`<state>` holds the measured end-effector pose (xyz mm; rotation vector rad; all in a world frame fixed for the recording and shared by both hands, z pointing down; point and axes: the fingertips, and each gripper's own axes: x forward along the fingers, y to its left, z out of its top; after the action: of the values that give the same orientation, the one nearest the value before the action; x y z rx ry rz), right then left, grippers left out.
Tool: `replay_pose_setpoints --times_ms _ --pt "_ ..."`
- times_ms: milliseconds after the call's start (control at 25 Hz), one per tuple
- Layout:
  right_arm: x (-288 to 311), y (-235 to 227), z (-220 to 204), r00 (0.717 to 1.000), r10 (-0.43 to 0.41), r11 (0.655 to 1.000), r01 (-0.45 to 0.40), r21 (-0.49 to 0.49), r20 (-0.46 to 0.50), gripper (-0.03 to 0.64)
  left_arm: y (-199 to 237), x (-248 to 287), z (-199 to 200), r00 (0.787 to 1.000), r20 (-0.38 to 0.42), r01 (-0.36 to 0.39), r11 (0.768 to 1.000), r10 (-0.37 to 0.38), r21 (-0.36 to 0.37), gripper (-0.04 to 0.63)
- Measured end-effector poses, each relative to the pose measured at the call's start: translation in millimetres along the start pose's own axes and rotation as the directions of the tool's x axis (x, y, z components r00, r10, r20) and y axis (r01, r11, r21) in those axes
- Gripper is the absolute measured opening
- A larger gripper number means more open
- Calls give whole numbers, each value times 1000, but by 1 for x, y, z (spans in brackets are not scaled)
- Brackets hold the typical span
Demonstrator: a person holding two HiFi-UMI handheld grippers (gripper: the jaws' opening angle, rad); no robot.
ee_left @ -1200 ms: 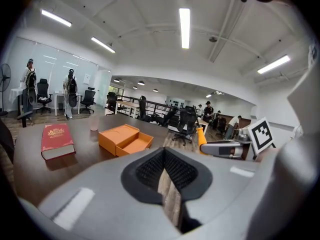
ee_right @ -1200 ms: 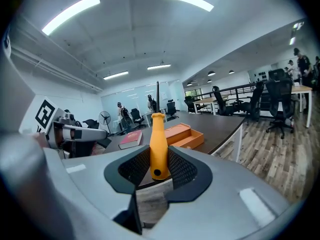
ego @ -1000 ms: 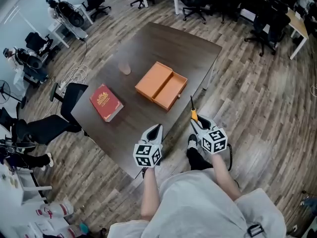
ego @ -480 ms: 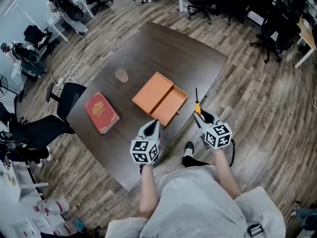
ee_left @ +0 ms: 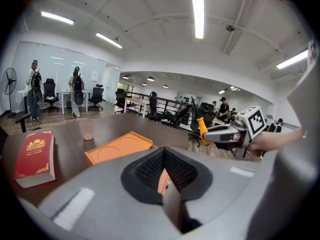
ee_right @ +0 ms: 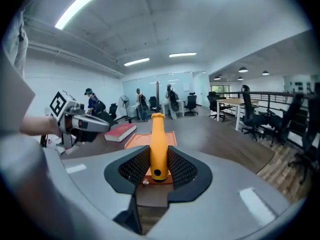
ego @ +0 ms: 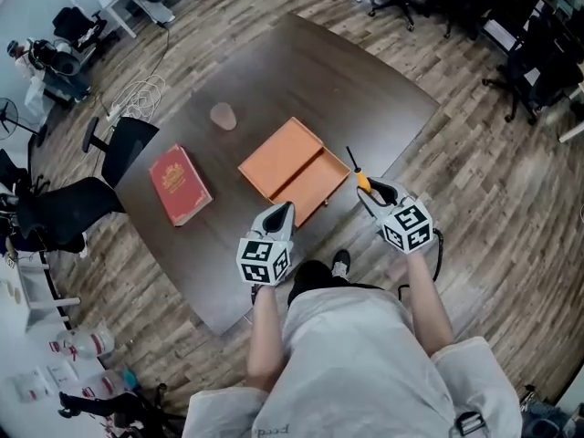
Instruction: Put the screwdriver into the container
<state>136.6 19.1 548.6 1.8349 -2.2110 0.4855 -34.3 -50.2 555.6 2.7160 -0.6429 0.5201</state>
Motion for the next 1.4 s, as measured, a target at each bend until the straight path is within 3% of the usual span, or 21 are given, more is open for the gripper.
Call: replay_pose_setpoints --times_ms 160,400,680,960,1080,1280,1400 --pt "18 10 -13 987 99 976 -122 -181 -130 110 3 -6 -14 999 -37 -27 1000 27 -12 54" --pt "51 21 -30 949 151 886 -253 -389 -275 110 21 -10 -23 996 -73 -54 998 53 -20 55" --pt "65 23 -55 903 169 818 -352 -455 -395 110 25 2 -27 997 -69 -27 996 21 -80 55" --pt "93 18 -62 859 185 766 -431 -477 -478 110 44 7 -34 994 -103 -31 995 21 -94 55" --pt "108 16 -59 833 172 718 -471 -512 -526 110 56 9 -36 993 -120 -31 994 18 -107 55" --pt "126 20 -62 776 160 604 -565 -561 -609 110 71 10 -39 991 -132 -38 989 19 -146 54" --pt "135 23 -64 751 176 562 -608 -561 -636 110 80 12 -37 990 -138 -52 987 31 -150 55"
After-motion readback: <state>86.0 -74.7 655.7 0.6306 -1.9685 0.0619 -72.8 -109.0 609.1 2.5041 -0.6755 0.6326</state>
